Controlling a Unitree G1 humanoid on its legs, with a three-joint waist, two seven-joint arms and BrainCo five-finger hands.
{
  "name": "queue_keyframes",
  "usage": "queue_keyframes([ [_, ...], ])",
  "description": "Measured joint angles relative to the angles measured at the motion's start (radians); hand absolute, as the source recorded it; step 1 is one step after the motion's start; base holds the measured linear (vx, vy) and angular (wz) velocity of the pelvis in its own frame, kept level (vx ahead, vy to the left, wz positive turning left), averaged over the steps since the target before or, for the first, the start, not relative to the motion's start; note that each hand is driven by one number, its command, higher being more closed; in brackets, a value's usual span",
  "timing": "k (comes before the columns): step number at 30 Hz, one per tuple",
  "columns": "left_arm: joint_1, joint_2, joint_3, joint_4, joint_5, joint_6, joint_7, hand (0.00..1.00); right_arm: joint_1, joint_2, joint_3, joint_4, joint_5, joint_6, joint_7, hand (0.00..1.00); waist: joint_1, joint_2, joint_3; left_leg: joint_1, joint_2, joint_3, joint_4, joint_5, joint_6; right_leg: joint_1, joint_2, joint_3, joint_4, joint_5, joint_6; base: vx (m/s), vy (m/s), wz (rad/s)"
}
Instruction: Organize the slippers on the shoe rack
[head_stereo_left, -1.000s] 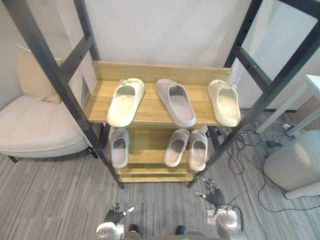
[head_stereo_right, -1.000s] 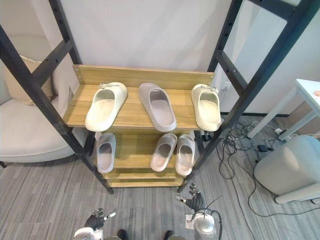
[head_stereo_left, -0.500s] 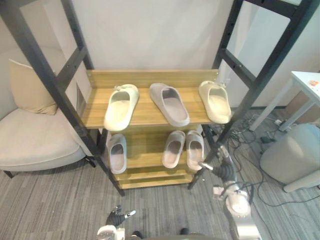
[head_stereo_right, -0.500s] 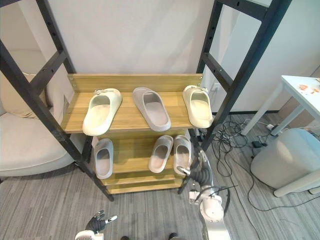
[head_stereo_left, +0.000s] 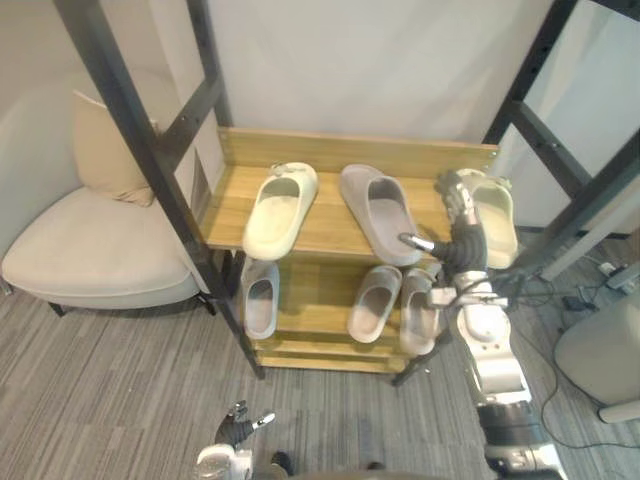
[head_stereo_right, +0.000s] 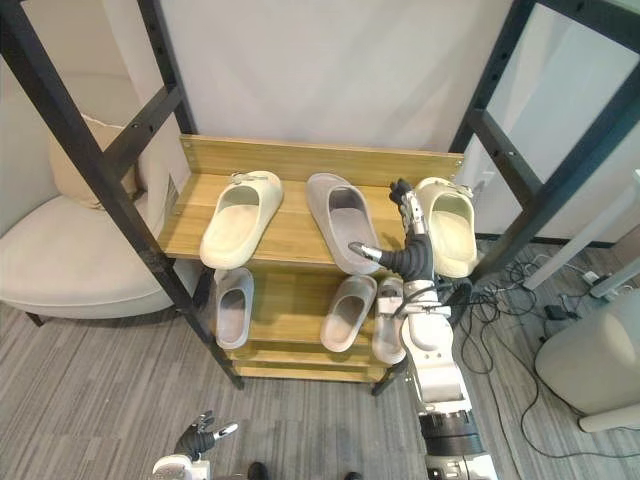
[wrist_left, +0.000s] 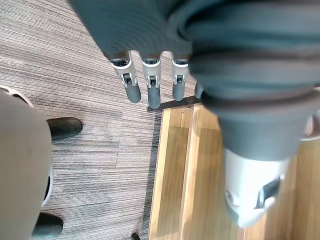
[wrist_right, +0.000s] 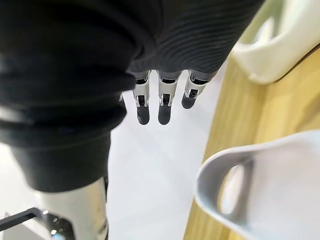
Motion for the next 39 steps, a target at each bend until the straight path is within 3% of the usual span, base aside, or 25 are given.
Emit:
queue_keyframes([
  [7,0.000,-0.002,-0.001,-0.017,-0.001,-0.001,-0.001,0.00,-0.127,-0.033,-0.003,0.129,0.000,0.011,-0.033,0.00,0.023,-0.005,0.003,-0.010,-0.001,-0.012,0.000,0.000,0.000,-0.004,0.001,-0.012,0.000,0.000,0.000,0.01,-0.010,0.04],
  [17,-0.004,-0.001,-0.001,-0.027,-0.002,-0.003,-0.001,0.00,-0.275,-0.084,-0.044,0.270,-0.010,0.047,-0.057,0.00,0.027,-0.017,0.014,-0.029,-0.014,-0.038,-0.001,0.008,0.009,-0.010,-0.007,-0.038,0.000,-0.001,-0.001,-0.03,-0.005,0.07],
  [23,-0.003,-0.001,-0.001,-0.027,-0.003,-0.003,-0.002,0.00,-0.280,-0.102,-0.049,0.276,-0.015,0.051,-0.057,0.00,0.027,-0.018,0.014,-0.029,-0.017,-0.037,-0.001,0.007,0.009,-0.009,-0.009,-0.041,-0.002,0.000,-0.001,0.00,0.000,0.00],
  [39,-0.003,-0.001,-0.001,-0.022,-0.003,0.000,-0.003,0.00,-0.297,-0.105,-0.121,0.311,-0.136,0.115,-0.062,0.00,0.014,-0.017,0.015,-0.029,-0.018,-0.037,-0.002,0.008,0.009,-0.006,-0.009,-0.043,-0.009,0.000,-0.002,0.00,0.000,0.00],
])
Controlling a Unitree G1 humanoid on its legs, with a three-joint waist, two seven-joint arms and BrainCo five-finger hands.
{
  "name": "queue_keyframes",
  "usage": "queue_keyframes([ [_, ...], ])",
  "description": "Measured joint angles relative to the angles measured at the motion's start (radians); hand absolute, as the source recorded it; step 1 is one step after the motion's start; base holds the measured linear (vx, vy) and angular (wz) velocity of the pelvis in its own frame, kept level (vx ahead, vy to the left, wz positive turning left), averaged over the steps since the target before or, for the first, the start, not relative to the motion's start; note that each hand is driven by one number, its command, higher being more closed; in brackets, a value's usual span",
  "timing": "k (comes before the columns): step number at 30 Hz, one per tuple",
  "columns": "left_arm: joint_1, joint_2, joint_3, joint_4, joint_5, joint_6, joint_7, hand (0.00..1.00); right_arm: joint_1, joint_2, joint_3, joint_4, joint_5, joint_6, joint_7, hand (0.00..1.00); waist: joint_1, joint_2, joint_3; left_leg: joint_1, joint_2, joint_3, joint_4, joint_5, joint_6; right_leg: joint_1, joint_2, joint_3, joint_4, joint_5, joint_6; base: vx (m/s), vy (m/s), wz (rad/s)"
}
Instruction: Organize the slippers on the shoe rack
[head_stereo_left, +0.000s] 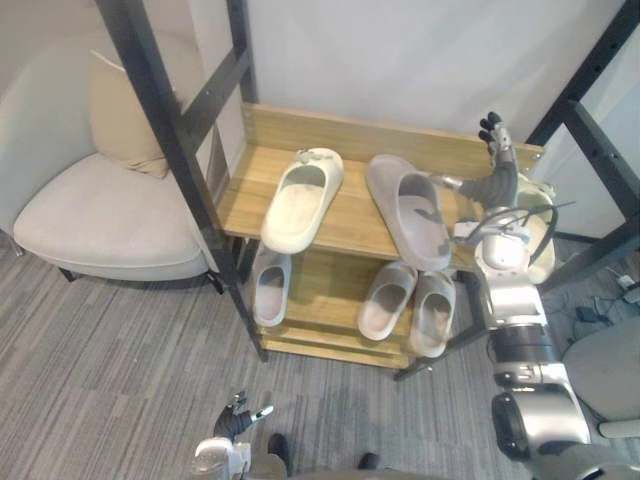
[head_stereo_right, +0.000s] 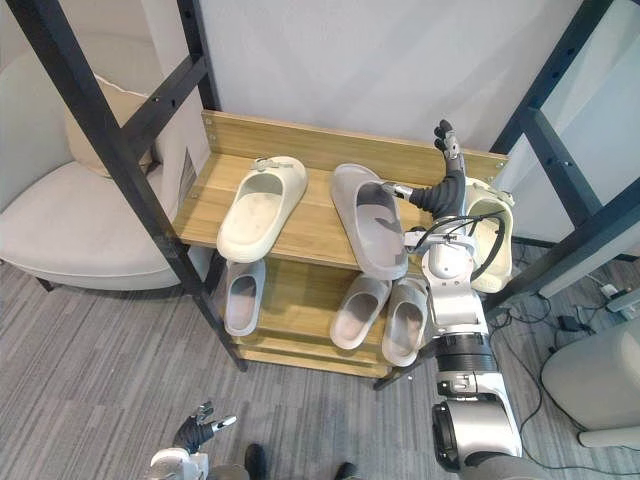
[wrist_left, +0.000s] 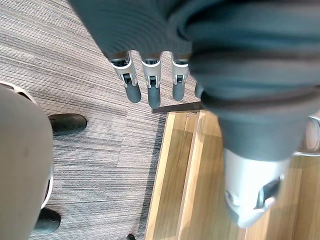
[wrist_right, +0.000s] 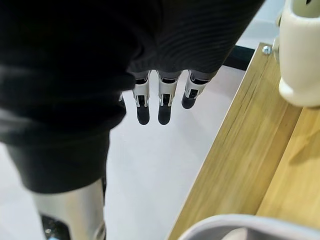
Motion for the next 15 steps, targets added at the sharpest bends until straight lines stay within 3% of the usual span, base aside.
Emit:
queue_keyframes([
  [15,0.000,0.001,-0.001,0.002,0.000,0.002,0.000,0.00,0.011,0.000,0.004,0.001,-0.075,0.020,0.058,0.00,-0.005,0.001,0.000,0.000,0.000,0.001,0.000,0.000,0.000,0.003,0.000,-0.001,-0.004,0.001,-0.001,0.00,0.000,0.00],
])
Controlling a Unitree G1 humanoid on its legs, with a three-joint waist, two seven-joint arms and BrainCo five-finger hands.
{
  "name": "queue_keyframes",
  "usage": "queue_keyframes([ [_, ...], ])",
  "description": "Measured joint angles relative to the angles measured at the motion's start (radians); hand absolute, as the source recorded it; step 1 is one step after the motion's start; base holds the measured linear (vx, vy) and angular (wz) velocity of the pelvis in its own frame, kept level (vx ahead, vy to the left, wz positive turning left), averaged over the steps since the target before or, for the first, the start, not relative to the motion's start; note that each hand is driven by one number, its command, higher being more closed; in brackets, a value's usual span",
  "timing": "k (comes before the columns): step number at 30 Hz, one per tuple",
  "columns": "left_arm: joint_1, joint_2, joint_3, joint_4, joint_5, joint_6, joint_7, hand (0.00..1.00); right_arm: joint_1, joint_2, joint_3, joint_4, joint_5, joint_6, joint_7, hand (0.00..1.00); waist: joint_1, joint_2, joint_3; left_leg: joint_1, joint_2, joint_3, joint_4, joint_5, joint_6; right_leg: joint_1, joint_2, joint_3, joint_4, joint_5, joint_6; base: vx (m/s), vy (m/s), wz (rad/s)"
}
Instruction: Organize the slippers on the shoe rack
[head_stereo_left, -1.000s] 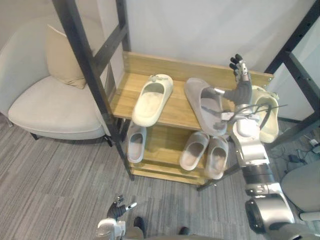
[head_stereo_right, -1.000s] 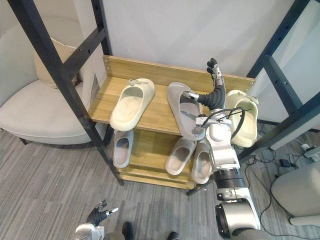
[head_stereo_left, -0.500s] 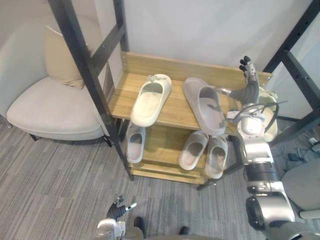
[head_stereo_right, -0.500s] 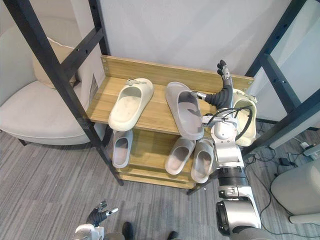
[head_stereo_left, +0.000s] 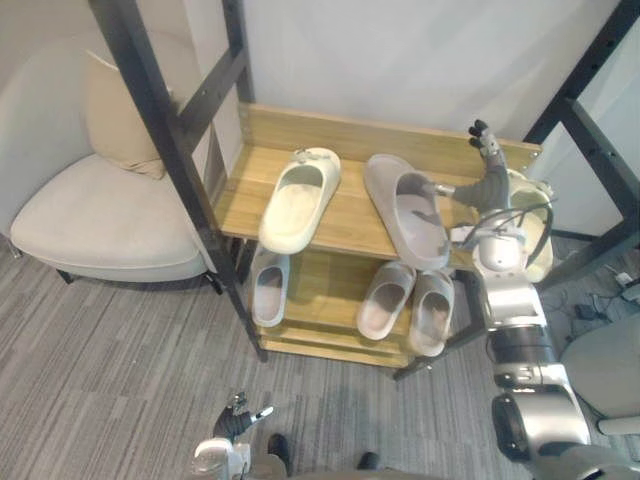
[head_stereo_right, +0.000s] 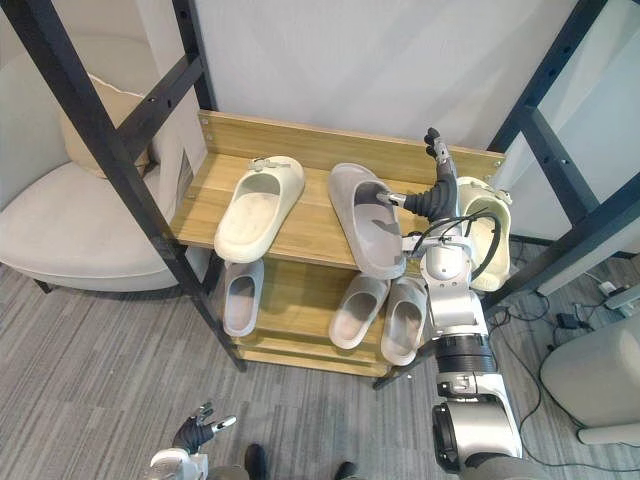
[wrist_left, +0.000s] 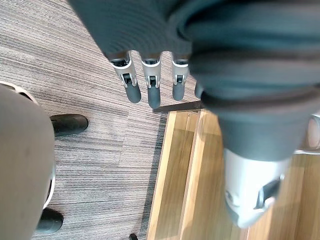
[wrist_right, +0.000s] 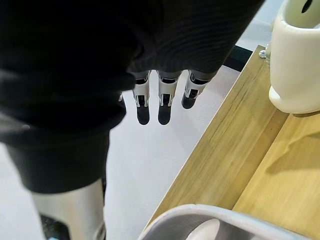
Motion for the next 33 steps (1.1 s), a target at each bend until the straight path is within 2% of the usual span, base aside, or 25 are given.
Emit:
queue_keyframes([
  [5,0.000,0.000,0.000,0.000,-0.001,0.000,0.000,0.00,0.026,0.000,0.006,0.015,-0.027,0.003,0.012,0.00,0.000,0.000,0.000,0.000,0.000,0.000,0.000,0.000,0.000,0.001,0.000,-0.001,0.000,0.000,0.000,0.00,0.000,0.00],
  [12,0.000,0.002,-0.002,0.001,-0.008,0.001,-0.003,0.00,0.040,0.000,0.020,0.080,-0.044,0.031,0.023,0.00,0.000,-0.001,0.000,0.000,0.001,0.000,0.000,0.000,0.000,0.000,0.000,-0.001,0.000,0.000,0.000,0.00,0.000,0.00],
  [16,0.000,0.005,-0.009,0.000,-0.008,0.001,-0.004,0.00,0.040,0.000,0.035,0.082,-0.074,0.032,0.027,0.00,0.000,-0.001,0.000,0.000,0.001,0.001,0.000,0.000,0.000,0.000,0.000,0.000,0.000,0.000,0.000,0.00,0.000,0.00],
  [33,-0.001,0.015,-0.017,-0.015,-0.027,-0.001,-0.017,0.00,-0.020,0.002,0.090,0.154,-0.067,0.030,0.035,0.00,0.006,-0.011,0.020,-0.005,0.006,0.015,-0.006,-0.002,-0.003,-0.010,0.004,0.008,0.000,0.000,0.000,0.00,0.000,-0.02],
])
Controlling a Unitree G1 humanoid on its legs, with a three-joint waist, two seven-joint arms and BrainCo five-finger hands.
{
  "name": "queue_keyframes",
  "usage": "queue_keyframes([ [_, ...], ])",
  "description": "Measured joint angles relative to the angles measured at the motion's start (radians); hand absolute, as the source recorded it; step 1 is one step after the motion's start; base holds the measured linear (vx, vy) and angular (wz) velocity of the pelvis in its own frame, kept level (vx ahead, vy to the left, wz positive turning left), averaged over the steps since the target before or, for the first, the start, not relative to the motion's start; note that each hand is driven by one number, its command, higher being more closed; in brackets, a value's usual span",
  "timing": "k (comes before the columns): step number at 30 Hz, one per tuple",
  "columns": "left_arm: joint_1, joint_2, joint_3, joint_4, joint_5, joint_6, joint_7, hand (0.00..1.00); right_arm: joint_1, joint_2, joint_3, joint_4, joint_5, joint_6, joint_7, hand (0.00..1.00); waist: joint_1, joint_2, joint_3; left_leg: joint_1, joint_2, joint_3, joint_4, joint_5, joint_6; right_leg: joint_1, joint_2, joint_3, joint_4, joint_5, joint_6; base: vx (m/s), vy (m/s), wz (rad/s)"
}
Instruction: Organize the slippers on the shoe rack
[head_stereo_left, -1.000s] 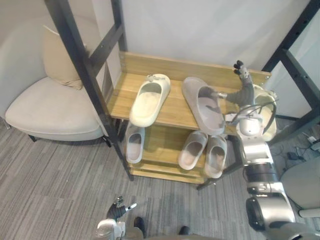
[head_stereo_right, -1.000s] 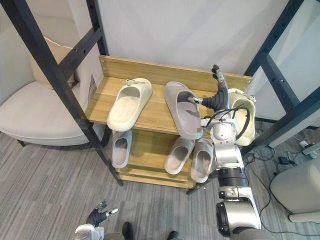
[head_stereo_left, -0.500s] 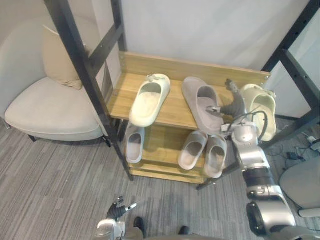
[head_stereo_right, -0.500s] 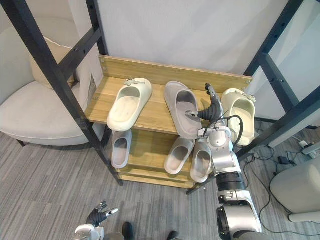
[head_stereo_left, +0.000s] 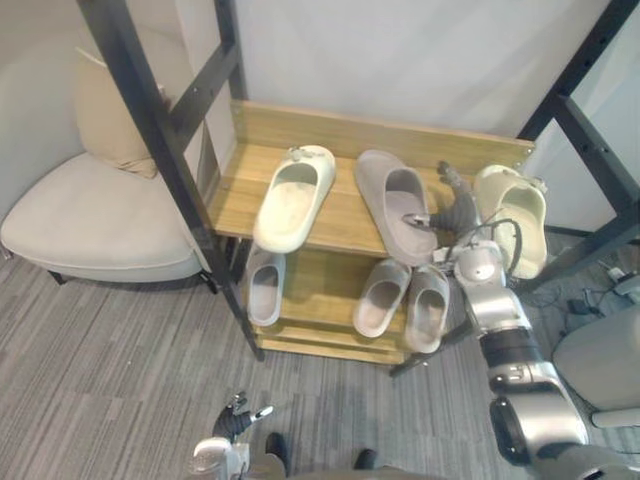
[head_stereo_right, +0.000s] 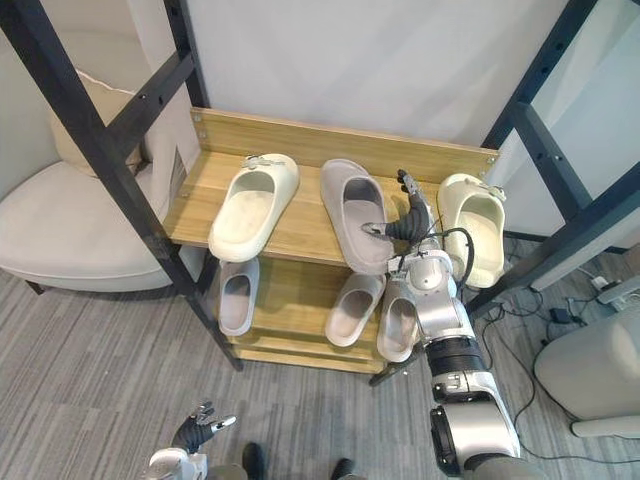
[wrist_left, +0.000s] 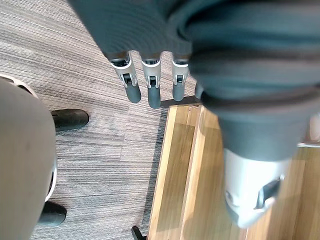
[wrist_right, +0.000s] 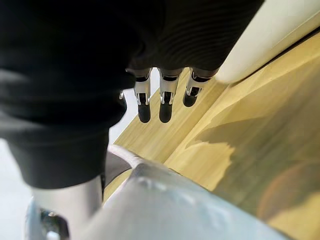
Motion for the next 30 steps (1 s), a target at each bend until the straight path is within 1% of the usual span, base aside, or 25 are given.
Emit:
queue_keyframes([
  [6,-0.001,0.003,0.004,-0.003,0.000,-0.002,0.000,0.00,-0.064,-0.002,0.006,0.069,0.003,-0.009,0.008,0.00,0.002,-0.008,0.005,-0.012,0.000,-0.003,0.005,0.002,0.002,-0.004,0.001,-0.004,0.000,0.003,-0.003,0.00,0.000,0.00],
  [7,-0.001,0.003,0.006,-0.004,0.000,-0.003,0.000,0.00,-0.076,-0.002,0.009,0.082,0.003,-0.009,0.008,1.00,0.002,-0.009,0.007,-0.012,0.000,-0.004,0.005,0.003,0.002,-0.004,0.001,-0.005,0.000,0.003,-0.003,0.00,0.000,0.00],
  [9,-0.005,0.006,0.009,-0.005,-0.001,-0.004,0.000,0.00,-0.102,-0.008,0.028,0.112,0.003,-0.011,0.008,1.00,0.006,-0.015,0.015,-0.012,0.002,-0.007,0.000,0.004,0.001,-0.005,0.002,-0.008,0.000,0.003,-0.003,0.00,0.000,0.04],
  [12,-0.016,0.006,0.009,-0.005,-0.002,-0.004,0.001,0.00,-0.126,-0.010,0.036,0.125,0.003,-0.010,0.008,1.00,0.017,-0.018,0.029,-0.012,0.003,-0.011,-0.001,0.004,0.001,-0.005,0.003,-0.012,0.001,0.003,-0.003,0.00,0.000,0.04],
  [15,-0.026,0.008,0.008,-0.005,-0.002,-0.003,0.001,0.00,-0.155,-0.010,0.040,0.134,0.012,-0.011,0.012,1.00,0.021,-0.021,0.044,-0.018,0.003,-0.017,-0.001,0.005,0.002,-0.004,0.003,-0.021,0.001,0.002,-0.003,-0.01,-0.004,0.08],
  [17,-0.027,0.009,0.008,-0.005,-0.002,-0.003,0.001,0.00,-0.168,-0.010,0.046,0.152,0.040,-0.020,0.014,1.00,0.021,-0.022,0.044,-0.025,0.003,-0.021,0.000,0.006,0.002,-0.006,0.003,-0.024,0.001,0.002,-0.003,0.01,-0.010,0.06],
  [21,-0.028,0.013,0.008,-0.005,-0.011,-0.004,0.001,0.00,-0.171,-0.010,0.048,0.152,0.055,-0.038,0.015,1.00,0.021,-0.030,0.049,-0.027,0.003,-0.023,0.000,0.011,0.002,-0.006,0.003,-0.026,0.000,0.002,-0.003,0.00,-0.003,0.01],
  [24,-0.029,0.017,0.008,-0.005,-0.021,-0.004,0.001,0.00,-0.171,-0.012,0.057,0.152,0.071,-0.040,0.015,1.00,0.020,-0.035,0.052,-0.025,0.004,-0.022,0.000,0.011,0.002,-0.006,0.004,-0.026,0.000,0.003,-0.003,0.00,0.000,0.00],
  [30,-0.029,0.016,0.007,-0.005,-0.022,-0.004,0.003,0.00,-0.167,-0.010,0.076,0.152,0.073,-0.050,0.020,1.00,0.020,-0.033,0.054,-0.017,0.009,-0.021,-0.001,0.012,0.001,0.002,0.004,-0.026,0.001,0.003,-0.003,-0.02,-0.005,0.00],
])
